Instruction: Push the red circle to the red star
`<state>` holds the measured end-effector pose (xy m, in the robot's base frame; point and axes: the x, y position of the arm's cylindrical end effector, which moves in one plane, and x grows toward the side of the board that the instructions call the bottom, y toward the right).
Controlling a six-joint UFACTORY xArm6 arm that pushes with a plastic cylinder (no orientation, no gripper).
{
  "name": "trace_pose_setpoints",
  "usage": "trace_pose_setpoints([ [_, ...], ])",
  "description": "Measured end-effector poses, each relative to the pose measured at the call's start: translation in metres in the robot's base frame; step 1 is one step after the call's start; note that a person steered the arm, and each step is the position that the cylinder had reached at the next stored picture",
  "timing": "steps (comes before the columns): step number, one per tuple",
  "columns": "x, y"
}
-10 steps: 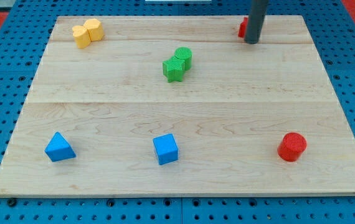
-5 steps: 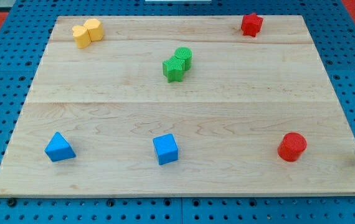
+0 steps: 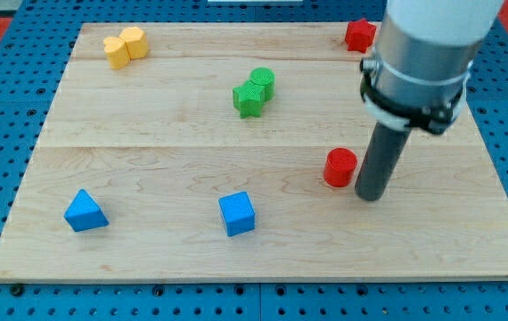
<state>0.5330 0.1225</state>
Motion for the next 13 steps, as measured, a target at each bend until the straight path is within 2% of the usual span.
trace_pose_setpoints([
  [1,-0.017,-0.036],
  [3,-0.113,-0.016],
  [5,-0.072,-0.016],
  [7,-0.144,0.02],
  [9,-0.134,0.025],
  [10,-0.147,0.054],
  [11,-0.165,0.069],
  [13,-0.234,0.046],
])
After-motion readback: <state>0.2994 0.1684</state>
